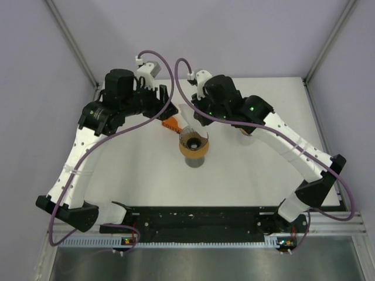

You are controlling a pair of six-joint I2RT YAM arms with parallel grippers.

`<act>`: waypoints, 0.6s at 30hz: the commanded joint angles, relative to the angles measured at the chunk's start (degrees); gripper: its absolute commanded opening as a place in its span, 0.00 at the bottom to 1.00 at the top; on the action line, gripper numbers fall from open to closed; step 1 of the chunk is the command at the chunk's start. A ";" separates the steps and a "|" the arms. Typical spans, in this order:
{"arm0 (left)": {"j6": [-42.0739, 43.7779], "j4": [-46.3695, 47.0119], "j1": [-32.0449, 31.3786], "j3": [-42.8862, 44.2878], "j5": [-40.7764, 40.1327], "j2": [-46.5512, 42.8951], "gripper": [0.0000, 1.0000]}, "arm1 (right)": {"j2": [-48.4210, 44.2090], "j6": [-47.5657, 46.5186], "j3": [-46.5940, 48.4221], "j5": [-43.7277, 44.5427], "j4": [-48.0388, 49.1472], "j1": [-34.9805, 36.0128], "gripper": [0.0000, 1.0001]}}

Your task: Place the coffee filter in the dripper

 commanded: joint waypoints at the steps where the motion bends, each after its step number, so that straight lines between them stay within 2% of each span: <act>1: -1.72 2.68 0.28 -2.18 1.87 0.63 0.64 | -1.09 1.96 -1.60 -6.23 -3.20 -2.20 0.00; 7: -4.71 7.26 0.28 -8.60 2.76 1.24 0.67 | 1.63 1.35 -2.04 -5.80 -3.73 -3.26 0.00; 18: -8.22 10.78 0.28 -11.60 -0.06 4.67 0.66 | 7.70 0.65 -1.25 -5.45 -3.38 -3.52 0.00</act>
